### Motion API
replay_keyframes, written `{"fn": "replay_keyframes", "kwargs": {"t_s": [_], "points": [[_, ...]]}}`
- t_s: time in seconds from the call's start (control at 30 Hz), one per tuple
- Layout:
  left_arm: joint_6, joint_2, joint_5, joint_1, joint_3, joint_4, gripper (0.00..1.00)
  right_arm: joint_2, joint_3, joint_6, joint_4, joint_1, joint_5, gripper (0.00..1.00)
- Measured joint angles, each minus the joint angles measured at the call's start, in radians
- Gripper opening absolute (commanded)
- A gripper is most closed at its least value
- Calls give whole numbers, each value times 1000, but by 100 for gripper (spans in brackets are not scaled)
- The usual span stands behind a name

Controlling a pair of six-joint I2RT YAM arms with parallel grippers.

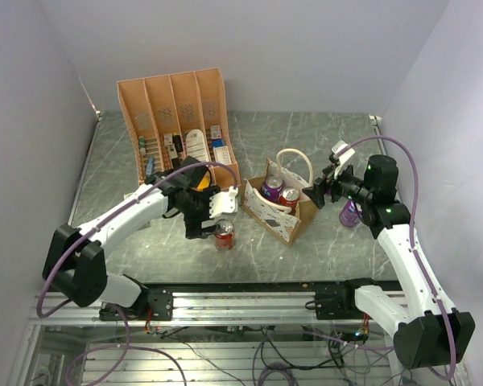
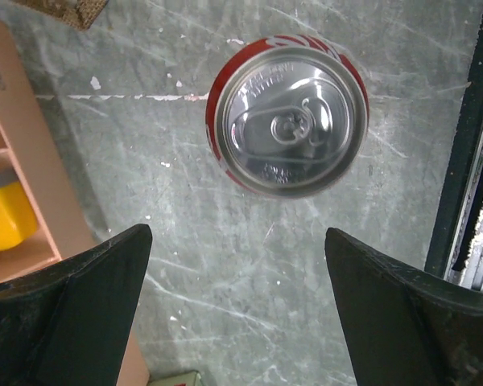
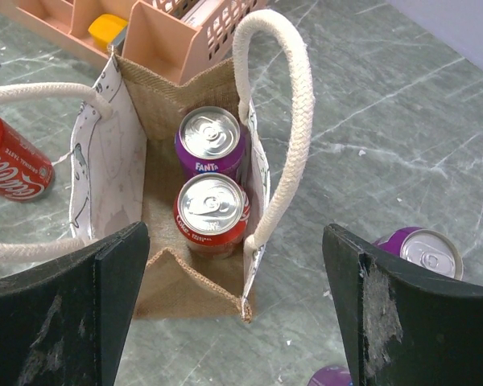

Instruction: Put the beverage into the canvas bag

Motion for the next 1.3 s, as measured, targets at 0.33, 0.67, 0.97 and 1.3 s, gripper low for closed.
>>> {"fn": "replay_keyframes", "kwargs": {"t_s": [0.33,0.67,0.97,1.3], "points": [[6,95,42,-87,-10,92,99,0,0,-1,0,0,1,89],[-9,121,87,-123,-6,121,59,0,0,-4,0,-2,1,89],[29,135,88,-124,152,-69,12,0,0,-6,0,-8,0,89],[-35,-27,-13,-124,360,-107,7,0,0,-8,0,-18,-5,88]]}}
